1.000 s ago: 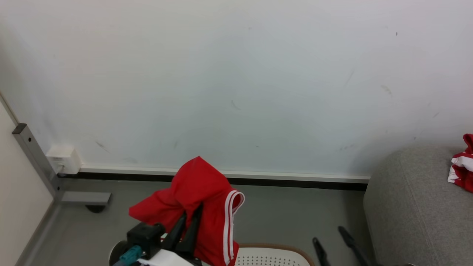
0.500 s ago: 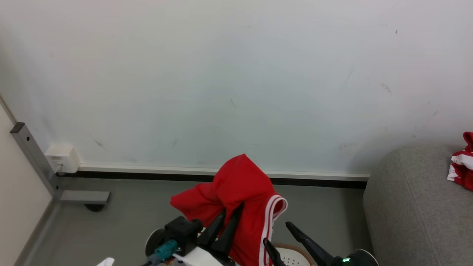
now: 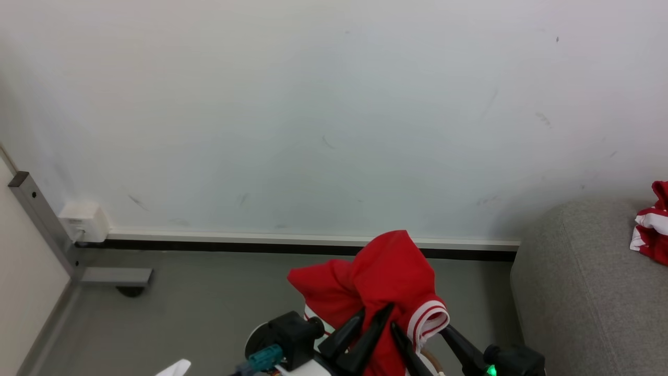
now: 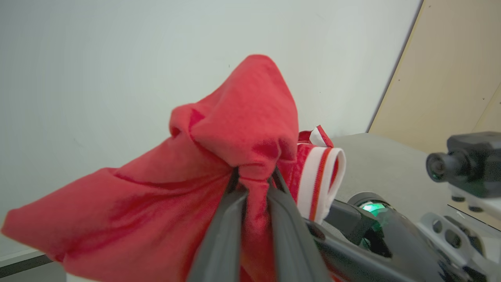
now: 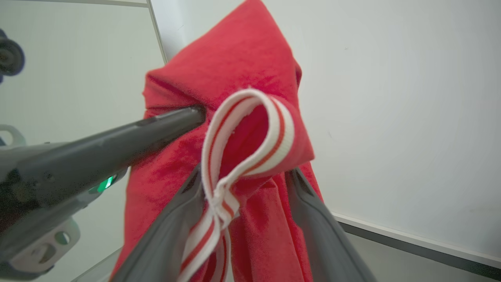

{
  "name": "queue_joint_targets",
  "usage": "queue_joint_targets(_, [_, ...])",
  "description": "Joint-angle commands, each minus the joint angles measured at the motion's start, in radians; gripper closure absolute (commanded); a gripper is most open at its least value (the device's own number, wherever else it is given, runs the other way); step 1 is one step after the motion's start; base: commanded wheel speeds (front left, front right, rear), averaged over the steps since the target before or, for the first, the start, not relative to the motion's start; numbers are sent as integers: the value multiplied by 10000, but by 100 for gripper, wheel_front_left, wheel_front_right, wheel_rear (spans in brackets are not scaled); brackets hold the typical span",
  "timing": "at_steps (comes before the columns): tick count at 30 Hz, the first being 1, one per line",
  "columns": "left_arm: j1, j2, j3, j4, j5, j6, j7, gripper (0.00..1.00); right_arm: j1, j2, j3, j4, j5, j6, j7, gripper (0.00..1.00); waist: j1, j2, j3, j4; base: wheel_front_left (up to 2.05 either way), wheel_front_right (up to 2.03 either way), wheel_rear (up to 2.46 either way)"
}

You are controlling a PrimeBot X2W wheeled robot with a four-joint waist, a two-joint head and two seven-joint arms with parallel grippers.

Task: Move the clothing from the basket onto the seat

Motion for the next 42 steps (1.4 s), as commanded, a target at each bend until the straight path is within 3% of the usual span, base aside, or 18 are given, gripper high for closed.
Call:
queue_joint_targets(1, [-84, 7, -50, -108, -108, -90, 45, 100, -212, -142, 4, 61, 103, -26, 10, 0, 0, 0, 12, -8, 0, 0, 0])
queue_joint_targets(8, [-14, 16, -405, -166, -506, -419, 341, 100, -607, -478, 425, 211, 906, -25, 10, 0, 0, 0, 22, -58, 0, 0, 0])
queue_joint_targets(16, [-105, 60, -714, -211, -997, -634, 475, 100, -1082, -1104, 1583, 279, 2165, -25, 60, 0, 0, 0, 42, -80, 0, 0, 0])
queue_joint_targets(17, [-115, 64, -754, -228, -1056, -661, 504, 100, -1148, -1198, 1741, 259, 2332, -25, 69, 5, 0, 0, 51, -81, 0, 0, 0])
queue_joint_targets(20, [-150, 121, -814, -252, -1144, -687, 513, 100, -1326, -1414, 2075, 242, 2705, -25, 58, 77, 0, 0, 83, -91, 0, 0, 0])
queue_joint_targets(21, [-160, 141, -833, -245, -1184, -691, 507, 100, -1373, -1475, 2169, 240, 2830, -25, 50, 95, 0, 0, 97, -92, 0, 0, 0])
queue_joint_targets(22, [-170, 164, -836, -227, -1214, -696, 496, 100, -1413, -1542, 2256, 233, 2947, -25, 42, 100, 0, 0, 110, -96, 0, 0, 0])
queue_joint_targets(33, [-267, 357, -764, 259, -1078, -553, 316, 100, -1617, -1850, 2168, 148, 3465, -25, -10, 100, 0, 0, 208, -200, 0, 0, 0])
queue_joint_targets(34, [-276, 360, -763, 319, -1051, -555, 290, 96, -1597, -1871, 2100, 118, 3434, -25, -11, 100, 0, 0, 219, -214, 0, 0, 0])
queue_joint_targets(37, [-302, 342, -764, 487, -1015, -515, 182, 67, -1500, -1909, 1828, -11, 3299, -25, -15, 100, 0, 0, 238, -258, 0, 0, 0])
queue_joint_targets(41, [-383, 309, -755, 756, -918, -447, -25, 7, -1379, -1900, 1463, -192, 3120, -25, -8, 100, 0, 0, 245, -349, 0, 0, 0])
queue_joint_targets(42, [-395, 291, -756, 819, -902, -436, -74, 0, -1345, -1904, 1364, -255, 3067, -25, -6, 100, 0, 0, 241, -375, 0, 0, 0])
